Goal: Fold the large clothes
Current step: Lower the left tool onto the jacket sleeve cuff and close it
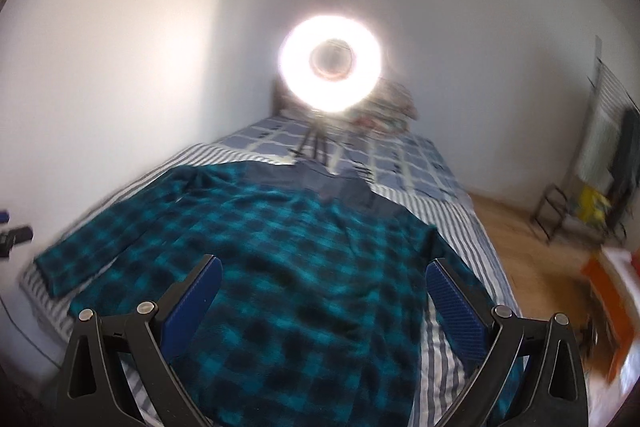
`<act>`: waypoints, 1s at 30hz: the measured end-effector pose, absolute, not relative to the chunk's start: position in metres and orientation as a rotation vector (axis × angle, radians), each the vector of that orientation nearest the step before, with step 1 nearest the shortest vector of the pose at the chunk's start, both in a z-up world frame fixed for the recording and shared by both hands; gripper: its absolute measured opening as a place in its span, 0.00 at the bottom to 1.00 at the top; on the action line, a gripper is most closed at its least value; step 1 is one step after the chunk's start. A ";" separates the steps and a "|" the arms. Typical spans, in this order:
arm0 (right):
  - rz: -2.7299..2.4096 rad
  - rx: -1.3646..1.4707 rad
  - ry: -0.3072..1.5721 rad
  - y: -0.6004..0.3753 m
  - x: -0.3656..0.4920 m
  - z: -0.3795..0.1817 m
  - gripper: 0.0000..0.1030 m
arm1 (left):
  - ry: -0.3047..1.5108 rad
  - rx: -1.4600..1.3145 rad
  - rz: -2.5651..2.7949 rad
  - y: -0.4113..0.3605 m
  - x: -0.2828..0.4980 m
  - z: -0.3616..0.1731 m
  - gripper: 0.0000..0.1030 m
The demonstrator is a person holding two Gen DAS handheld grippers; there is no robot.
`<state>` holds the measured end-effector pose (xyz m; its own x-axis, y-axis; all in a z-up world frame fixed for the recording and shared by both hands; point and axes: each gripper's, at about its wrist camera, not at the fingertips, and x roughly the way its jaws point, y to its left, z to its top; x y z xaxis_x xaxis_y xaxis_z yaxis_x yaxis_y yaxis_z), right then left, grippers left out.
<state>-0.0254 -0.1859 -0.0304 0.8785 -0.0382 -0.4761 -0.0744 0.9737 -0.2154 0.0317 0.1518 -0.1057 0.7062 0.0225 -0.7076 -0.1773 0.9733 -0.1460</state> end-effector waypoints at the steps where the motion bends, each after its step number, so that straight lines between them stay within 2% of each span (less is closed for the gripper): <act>1: 0.047 -0.223 0.509 -0.184 -0.021 -0.033 1.00 | 0.800 -0.255 0.111 0.159 0.032 -0.113 0.99; 2: 0.076 -0.195 0.525 -0.183 -0.018 -0.037 1.00 | 0.823 -0.308 0.108 0.166 0.033 -0.121 0.96; 4: 0.130 -0.122 0.571 -0.182 -0.012 -0.047 1.00 | 0.884 -0.432 0.113 0.183 0.037 -0.140 0.78; 6: 0.193 -0.044 0.668 -0.187 -0.008 -0.062 0.99 | 0.931 -0.555 0.125 0.201 0.040 -0.160 0.67; 11: 0.220 -0.030 0.728 -0.186 -0.010 -0.079 0.97 | 0.968 -0.670 0.186 0.225 0.043 -0.186 0.67; 15: 0.226 -0.070 0.690 -0.181 -0.020 -0.076 0.97 | 1.000 -0.783 0.231 0.243 0.047 -0.207 0.67; 21: 0.239 -0.127 0.657 -0.169 -0.018 -0.069 0.97 | 1.033 -0.787 0.273 0.243 0.066 -0.227 0.65; 24: 0.247 -0.136 0.643 -0.164 -0.016 -0.065 0.97 | 1.039 -0.751 0.310 0.241 0.074 -0.228 0.49; 25: 0.254 -0.134 0.642 -0.163 -0.016 -0.065 0.97 | 1.039 -0.737 0.313 0.240 0.077 -0.227 0.36; 26: 0.259 -0.134 0.642 -0.161 -0.016 -0.064 0.97 | 1.039 -0.715 0.314 0.238 0.080 -0.225 0.29; 27: 0.263 -0.137 0.644 -0.160 -0.015 -0.065 0.97 | 1.033 -0.693 0.306 0.235 0.083 -0.222 0.15; 28: 0.265 -0.140 0.648 -0.158 -0.013 -0.066 0.97 | 1.026 -0.675 0.298 0.232 0.085 -0.219 0.08; 30: 0.270 -0.143 0.664 -0.157 -0.009 -0.068 0.97 | 1.000 -0.638 0.276 0.224 0.088 -0.208 0.05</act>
